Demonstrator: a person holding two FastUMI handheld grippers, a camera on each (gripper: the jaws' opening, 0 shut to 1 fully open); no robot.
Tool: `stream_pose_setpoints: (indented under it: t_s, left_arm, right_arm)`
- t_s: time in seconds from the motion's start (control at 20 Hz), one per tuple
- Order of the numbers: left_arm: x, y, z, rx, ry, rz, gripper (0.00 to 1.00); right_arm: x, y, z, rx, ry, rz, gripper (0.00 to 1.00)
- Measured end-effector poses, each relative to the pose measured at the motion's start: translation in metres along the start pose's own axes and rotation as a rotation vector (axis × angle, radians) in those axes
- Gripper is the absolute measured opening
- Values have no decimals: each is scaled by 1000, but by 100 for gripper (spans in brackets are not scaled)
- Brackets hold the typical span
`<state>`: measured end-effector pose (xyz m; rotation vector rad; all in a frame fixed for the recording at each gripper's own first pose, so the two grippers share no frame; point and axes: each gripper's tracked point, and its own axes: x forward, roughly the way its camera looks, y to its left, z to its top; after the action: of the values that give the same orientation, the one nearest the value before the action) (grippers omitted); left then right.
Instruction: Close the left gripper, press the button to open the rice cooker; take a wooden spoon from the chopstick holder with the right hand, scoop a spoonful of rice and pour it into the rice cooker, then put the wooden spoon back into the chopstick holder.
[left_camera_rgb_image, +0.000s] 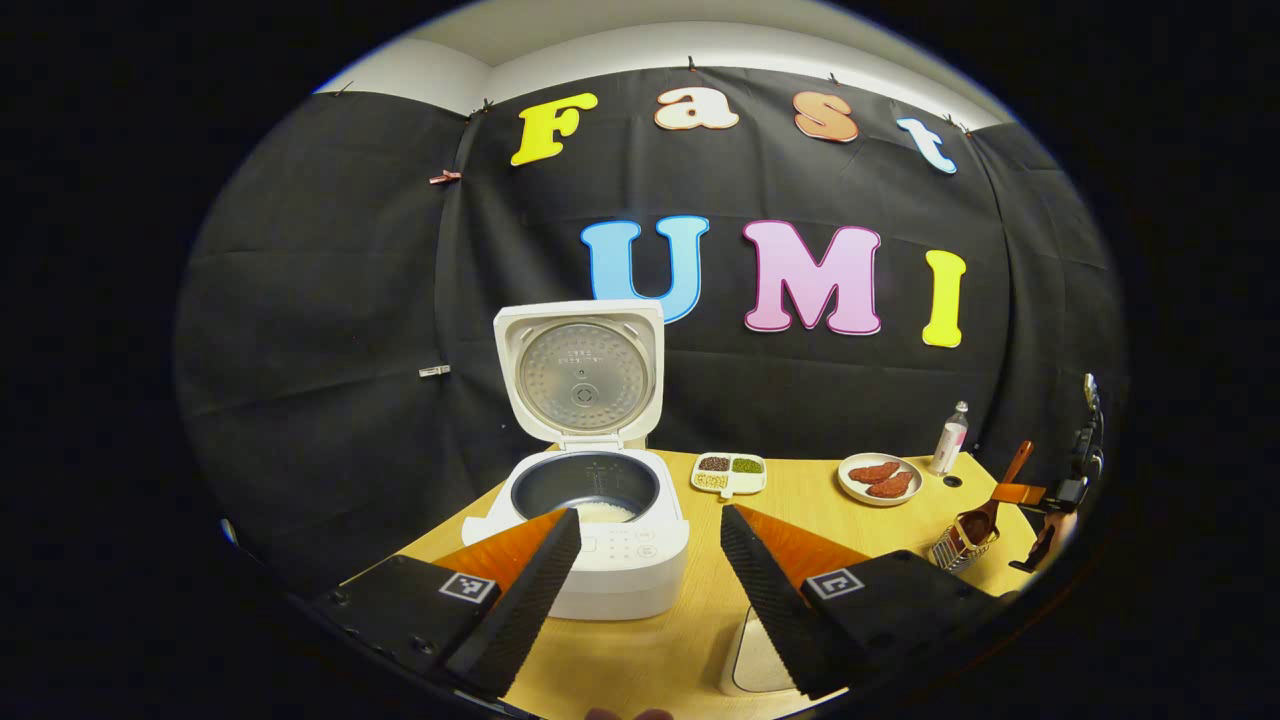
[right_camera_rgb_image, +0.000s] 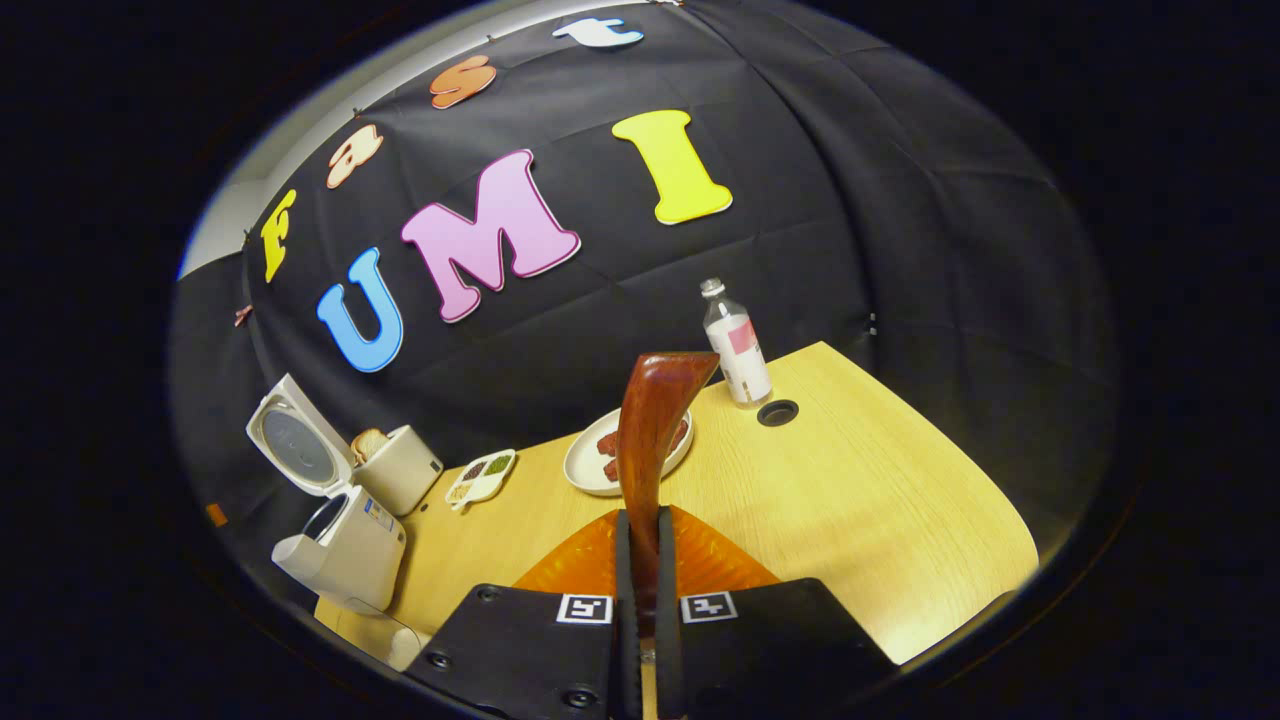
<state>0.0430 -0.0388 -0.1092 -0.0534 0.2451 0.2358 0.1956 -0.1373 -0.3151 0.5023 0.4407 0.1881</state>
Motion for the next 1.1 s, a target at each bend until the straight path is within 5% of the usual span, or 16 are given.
stream_pose_setpoints:
  t_s: [0.2,0.55,0.85,1.1]
  left_arm:
    - [-3,7,6,-1,-6,-17,97]
    - [-14,26,15,14,-25,-66,97]
    - [-18,37,16,36,-26,-132,97]
    - [-18,54,15,30,-25,-155,97]
  right_arm:
    - [-27,27,38,-44,-65,21,10]
    - [-93,135,58,-82,-96,144,10]
    - [-134,228,-12,-192,-6,231,10]
    - [-130,255,-92,-389,95,214,10]
